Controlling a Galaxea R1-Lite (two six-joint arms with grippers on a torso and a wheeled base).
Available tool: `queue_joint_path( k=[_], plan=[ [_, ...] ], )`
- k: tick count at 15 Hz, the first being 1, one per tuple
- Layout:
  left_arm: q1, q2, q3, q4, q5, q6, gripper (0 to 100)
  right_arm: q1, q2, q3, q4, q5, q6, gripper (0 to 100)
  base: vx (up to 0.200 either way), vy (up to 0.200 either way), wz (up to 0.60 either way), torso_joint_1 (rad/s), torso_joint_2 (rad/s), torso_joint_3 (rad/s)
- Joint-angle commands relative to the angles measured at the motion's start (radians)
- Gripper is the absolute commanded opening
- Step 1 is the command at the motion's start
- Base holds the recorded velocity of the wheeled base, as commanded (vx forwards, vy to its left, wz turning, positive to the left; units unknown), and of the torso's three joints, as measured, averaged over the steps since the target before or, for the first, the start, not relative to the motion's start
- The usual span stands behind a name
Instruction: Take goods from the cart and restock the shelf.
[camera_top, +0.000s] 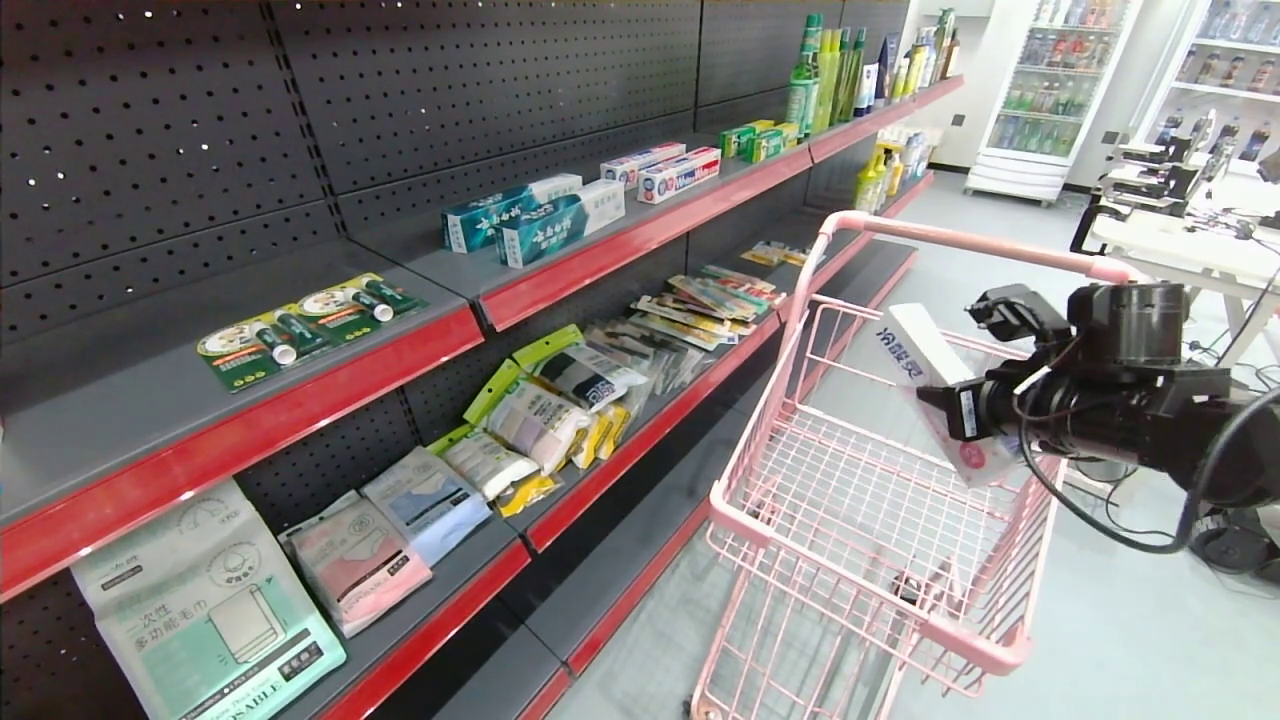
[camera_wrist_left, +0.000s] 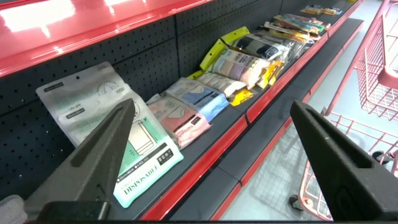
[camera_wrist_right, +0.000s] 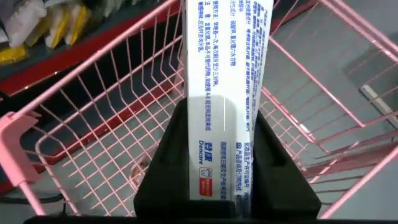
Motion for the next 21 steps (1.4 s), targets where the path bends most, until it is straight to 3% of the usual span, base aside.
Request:
queue_joint_path(
  k=[1, 10, 21],
  plan=[
    [0.001, 0.000, 0.000, 0.000, 0.001, 0.000, 100, 0.026, -0.194, 0.055, 0.007, -0.032, 0.007, 0, 0.000, 0.000, 0.00, 0.000, 0.00, 0.000],
    [0.001, 0.000, 0.000, 0.000, 0.001, 0.000, 100, 0.081, -0.478, 0.284, 0.007, -0.109, -0.003, 0, 0.000, 0.000, 0.00, 0.016, -0.04, -0.022],
    [-0.001, 0.000, 0.000, 0.000, 0.001, 0.000, 100, 0.074, -0.609, 0.413, 0.006, -0.129, -0.059, 0, 0.000, 0.000, 0.00, 0.235, -0.52, -0.287]
  ],
)
